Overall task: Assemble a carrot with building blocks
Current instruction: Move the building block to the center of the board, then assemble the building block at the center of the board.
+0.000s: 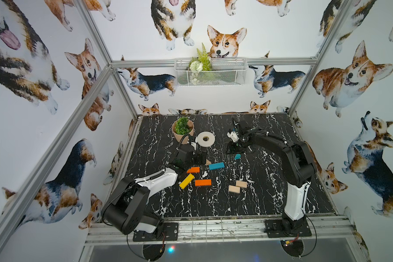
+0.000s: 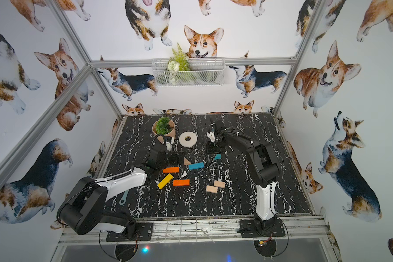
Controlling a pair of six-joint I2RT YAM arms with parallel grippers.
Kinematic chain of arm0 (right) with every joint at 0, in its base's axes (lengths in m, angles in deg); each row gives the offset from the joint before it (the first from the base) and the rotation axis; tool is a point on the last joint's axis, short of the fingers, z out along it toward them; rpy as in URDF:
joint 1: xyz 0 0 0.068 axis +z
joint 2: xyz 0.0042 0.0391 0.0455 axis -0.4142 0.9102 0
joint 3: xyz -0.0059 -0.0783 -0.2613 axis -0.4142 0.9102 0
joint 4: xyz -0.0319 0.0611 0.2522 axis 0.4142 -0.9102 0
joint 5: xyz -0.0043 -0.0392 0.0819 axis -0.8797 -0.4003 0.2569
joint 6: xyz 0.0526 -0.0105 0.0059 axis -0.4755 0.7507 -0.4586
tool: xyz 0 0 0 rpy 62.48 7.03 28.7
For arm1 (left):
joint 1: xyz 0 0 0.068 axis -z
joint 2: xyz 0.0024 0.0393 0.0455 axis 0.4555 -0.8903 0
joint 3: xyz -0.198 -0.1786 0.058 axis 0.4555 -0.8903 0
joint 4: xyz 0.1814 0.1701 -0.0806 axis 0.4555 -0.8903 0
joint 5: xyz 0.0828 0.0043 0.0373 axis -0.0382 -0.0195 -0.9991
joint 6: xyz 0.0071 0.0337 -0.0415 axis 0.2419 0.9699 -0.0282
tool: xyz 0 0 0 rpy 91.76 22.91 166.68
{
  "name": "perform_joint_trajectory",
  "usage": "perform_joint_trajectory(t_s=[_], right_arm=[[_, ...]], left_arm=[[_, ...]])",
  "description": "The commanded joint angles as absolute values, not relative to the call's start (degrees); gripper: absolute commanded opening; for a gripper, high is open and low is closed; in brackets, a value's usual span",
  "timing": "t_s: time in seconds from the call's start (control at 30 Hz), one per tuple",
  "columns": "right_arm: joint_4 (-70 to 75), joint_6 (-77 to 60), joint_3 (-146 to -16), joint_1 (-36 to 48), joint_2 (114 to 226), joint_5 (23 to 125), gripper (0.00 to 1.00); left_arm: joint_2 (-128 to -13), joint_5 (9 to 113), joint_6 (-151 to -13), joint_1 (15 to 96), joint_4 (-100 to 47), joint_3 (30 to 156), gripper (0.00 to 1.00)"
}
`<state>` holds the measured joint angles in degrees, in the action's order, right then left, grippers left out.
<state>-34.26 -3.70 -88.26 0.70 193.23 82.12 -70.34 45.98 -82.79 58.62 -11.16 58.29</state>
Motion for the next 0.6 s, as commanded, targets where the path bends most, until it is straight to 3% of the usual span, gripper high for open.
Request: perform_joint_trajectory(t_s=[0.0, 0.13, 0.57], right_arm=[[-34.46, -4.1, -85.29, -2.39, 190.1, 83.8, 0.45], [-34.36, -2.76, -80.38, -3.01, 187.8, 79.64, 0.46], [-30.79, -1.28, -75.5, -3.24, 185.51, 78.67, 0.47]], left_arm=[[-70.49, 44.41, -85.32, 58.52, -13.75, 58.52, 0.92], [-69.91, 44.09, -89.18, 58.47, -6.68, 54.21, 0.91], [-74.01, 52.09, -88.43, 58.56, -12.72, 57.14, 0.87]])
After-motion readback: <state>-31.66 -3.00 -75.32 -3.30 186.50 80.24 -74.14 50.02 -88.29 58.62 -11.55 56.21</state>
